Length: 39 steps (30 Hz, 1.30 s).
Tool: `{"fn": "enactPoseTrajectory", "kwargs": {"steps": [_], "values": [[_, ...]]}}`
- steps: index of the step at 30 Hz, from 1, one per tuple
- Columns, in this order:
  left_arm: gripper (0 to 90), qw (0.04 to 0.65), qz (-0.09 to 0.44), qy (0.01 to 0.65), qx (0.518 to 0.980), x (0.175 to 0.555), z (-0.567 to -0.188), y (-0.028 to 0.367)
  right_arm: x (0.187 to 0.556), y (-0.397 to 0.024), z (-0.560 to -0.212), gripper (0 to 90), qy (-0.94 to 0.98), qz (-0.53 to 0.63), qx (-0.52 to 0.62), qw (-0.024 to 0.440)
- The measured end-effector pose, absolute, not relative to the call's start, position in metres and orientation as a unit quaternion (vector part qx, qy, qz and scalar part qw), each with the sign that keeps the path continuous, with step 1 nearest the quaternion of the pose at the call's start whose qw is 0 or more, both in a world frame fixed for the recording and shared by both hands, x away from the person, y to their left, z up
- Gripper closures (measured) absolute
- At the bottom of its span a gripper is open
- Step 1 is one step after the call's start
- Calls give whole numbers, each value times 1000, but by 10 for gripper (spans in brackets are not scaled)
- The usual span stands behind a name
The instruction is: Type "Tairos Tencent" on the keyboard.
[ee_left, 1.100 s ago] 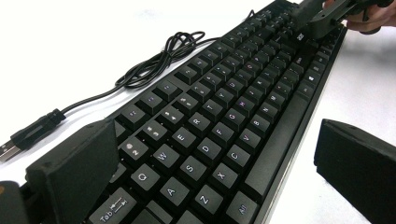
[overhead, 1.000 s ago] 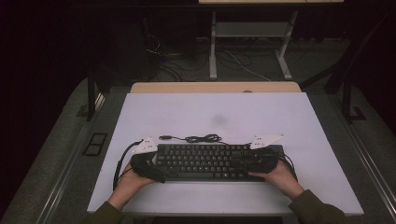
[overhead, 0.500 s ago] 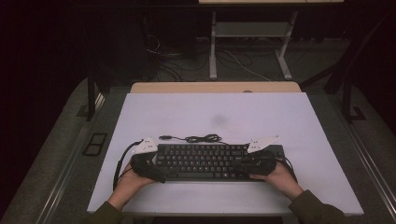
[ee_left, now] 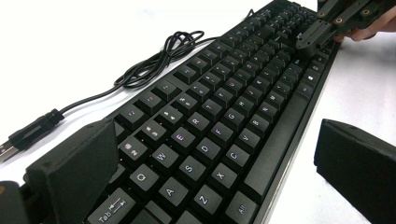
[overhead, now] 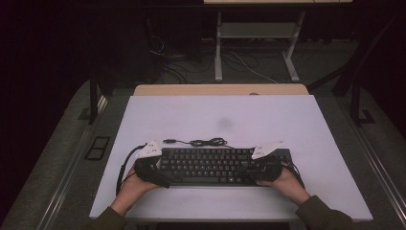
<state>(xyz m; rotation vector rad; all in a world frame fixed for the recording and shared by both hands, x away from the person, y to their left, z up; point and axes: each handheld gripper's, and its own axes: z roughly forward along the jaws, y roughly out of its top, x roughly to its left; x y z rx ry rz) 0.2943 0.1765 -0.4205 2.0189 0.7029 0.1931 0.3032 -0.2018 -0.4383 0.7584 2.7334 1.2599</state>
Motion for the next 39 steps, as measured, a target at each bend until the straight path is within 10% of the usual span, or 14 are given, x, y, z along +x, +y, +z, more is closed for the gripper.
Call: {"fn": "enactPoseTrajectory", "kwargs": {"steps": [39], "values": [[0,479,75,272,831,311,-420,149,303,-203,-440,894,880,406,247,20]]}}
